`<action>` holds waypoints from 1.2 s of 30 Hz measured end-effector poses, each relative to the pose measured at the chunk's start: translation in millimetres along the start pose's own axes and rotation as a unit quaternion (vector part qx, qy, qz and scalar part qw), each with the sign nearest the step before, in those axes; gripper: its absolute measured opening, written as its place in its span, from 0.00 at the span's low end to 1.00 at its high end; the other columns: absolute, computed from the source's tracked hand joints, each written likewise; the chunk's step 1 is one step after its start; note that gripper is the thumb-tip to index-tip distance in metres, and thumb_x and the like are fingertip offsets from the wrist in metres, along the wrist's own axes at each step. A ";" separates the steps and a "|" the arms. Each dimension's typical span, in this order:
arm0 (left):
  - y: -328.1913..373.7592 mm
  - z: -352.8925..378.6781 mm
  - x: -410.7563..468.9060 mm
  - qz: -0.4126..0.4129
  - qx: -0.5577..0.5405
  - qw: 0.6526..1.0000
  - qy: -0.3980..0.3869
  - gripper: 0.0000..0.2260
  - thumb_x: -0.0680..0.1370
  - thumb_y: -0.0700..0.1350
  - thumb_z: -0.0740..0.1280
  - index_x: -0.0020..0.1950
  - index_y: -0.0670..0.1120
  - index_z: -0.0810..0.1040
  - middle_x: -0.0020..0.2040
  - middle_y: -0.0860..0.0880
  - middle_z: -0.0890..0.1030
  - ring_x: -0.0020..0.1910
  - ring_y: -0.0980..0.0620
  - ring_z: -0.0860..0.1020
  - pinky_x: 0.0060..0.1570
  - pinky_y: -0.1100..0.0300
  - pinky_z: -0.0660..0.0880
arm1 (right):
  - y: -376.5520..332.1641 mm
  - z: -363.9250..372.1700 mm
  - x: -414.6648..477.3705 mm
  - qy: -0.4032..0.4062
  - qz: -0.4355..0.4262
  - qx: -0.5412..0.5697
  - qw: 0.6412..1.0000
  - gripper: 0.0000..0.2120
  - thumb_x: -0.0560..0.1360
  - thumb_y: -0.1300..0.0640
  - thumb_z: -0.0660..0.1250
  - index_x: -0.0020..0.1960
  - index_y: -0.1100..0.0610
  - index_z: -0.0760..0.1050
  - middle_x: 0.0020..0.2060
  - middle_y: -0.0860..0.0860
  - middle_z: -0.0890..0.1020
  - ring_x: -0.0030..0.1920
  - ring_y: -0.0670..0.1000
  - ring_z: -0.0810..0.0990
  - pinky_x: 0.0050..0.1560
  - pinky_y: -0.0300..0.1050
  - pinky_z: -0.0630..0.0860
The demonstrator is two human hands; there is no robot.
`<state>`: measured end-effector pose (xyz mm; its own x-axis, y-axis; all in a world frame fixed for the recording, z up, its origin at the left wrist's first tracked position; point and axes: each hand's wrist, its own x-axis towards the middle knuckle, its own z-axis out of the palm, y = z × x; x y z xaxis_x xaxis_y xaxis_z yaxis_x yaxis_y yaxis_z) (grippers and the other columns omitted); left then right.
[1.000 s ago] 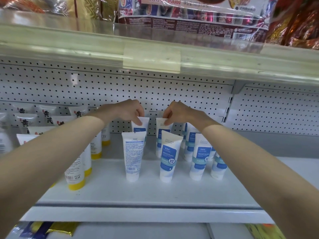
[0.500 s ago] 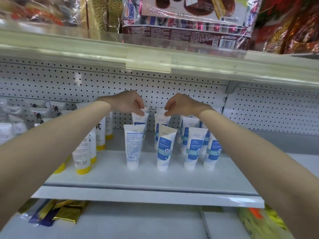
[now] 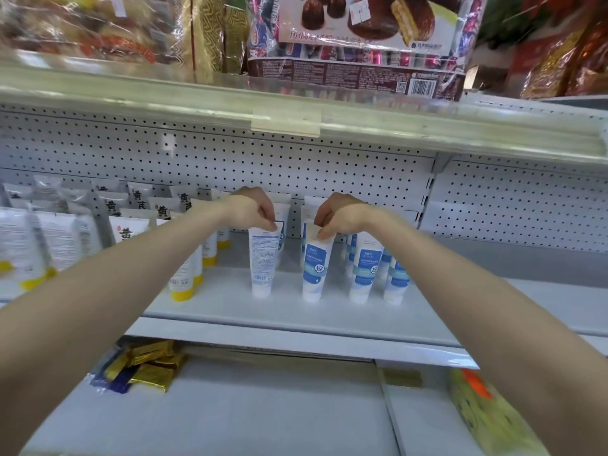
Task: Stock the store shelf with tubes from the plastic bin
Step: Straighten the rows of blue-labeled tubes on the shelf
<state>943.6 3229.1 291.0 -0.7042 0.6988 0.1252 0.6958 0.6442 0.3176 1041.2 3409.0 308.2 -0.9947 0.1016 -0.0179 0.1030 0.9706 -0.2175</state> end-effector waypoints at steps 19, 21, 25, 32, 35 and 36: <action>-14.0 -14.7 0.8 -0.046 -0.124 0.982 -0.137 0.32 0.63 0.63 0.73 0.55 0.41 0.78 0.47 0.49 0.85 0.45 0.54 0.84 0.60 0.59 0.72 | -2.5 6.6 4.8 0.008 0.007 -0.004 1.000 0.13 0.70 0.60 0.72 0.54 0.57 0.79 0.50 0.53 0.81 0.47 0.51 0.77 0.49 0.41 0.74; -14.7 -6.3 5.1 -0.047 -0.090 0.989 -0.111 0.29 0.66 0.64 0.70 0.54 0.41 0.77 0.46 0.48 0.85 0.41 0.54 0.84 0.55 0.58 0.74 | -2.3 7.4 4.5 0.011 0.008 -0.002 1.000 0.12 0.71 0.60 0.71 0.54 0.57 0.79 0.50 0.53 0.81 0.46 0.51 0.76 0.47 0.40 0.72; -13.8 -1.6 6.5 -0.011 -0.040 0.998 -0.038 0.19 0.72 0.58 0.69 0.37 0.44 0.71 0.30 0.46 0.82 0.25 0.56 0.80 0.33 0.63 0.72 | -1.8 9.8 4.6 0.014 0.009 0.000 1.000 0.12 0.71 0.60 0.71 0.55 0.58 0.79 0.51 0.53 0.81 0.47 0.51 0.76 0.47 0.40 0.72; -11.3 -8.1 1.2 0.052 -0.019 0.997 -0.054 0.07 0.75 0.46 0.68 0.44 0.42 0.76 0.31 0.48 0.80 0.25 0.53 0.78 0.30 0.64 0.75 | -2.7 11.9 5.4 0.013 0.016 -0.005 1.000 0.13 0.70 0.59 0.72 0.55 0.57 0.78 0.51 0.53 0.81 0.48 0.52 0.77 0.48 0.42 0.75; -9.9 -6.3 3.7 0.054 -0.027 0.995 -0.082 0.06 0.73 0.45 0.71 0.45 0.43 0.78 0.35 0.46 0.82 0.28 0.53 0.78 0.30 0.65 0.76 | -3.9 15.0 6.4 0.015 0.019 -0.014 1.000 0.16 0.69 0.58 0.73 0.56 0.57 0.78 0.49 0.52 0.79 0.48 0.51 0.76 0.46 0.40 0.72; -9.6 -5.1 5.0 0.051 -0.029 0.994 -0.095 0.07 0.72 0.45 0.72 0.44 0.43 0.79 0.36 0.46 0.82 0.30 0.53 0.78 0.30 0.65 0.76 | -3.8 15.9 6.8 0.016 0.019 -0.015 1.000 0.17 0.69 0.57 0.73 0.56 0.57 0.78 0.48 0.51 0.78 0.48 0.51 0.76 0.45 0.40 0.71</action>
<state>932.7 3224.9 293.3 -0.5876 0.8090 -0.0179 0.7492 0.5522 0.3658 1034.0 3402.6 293.4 -0.9893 0.1457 0.0061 0.1420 0.9720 -0.1870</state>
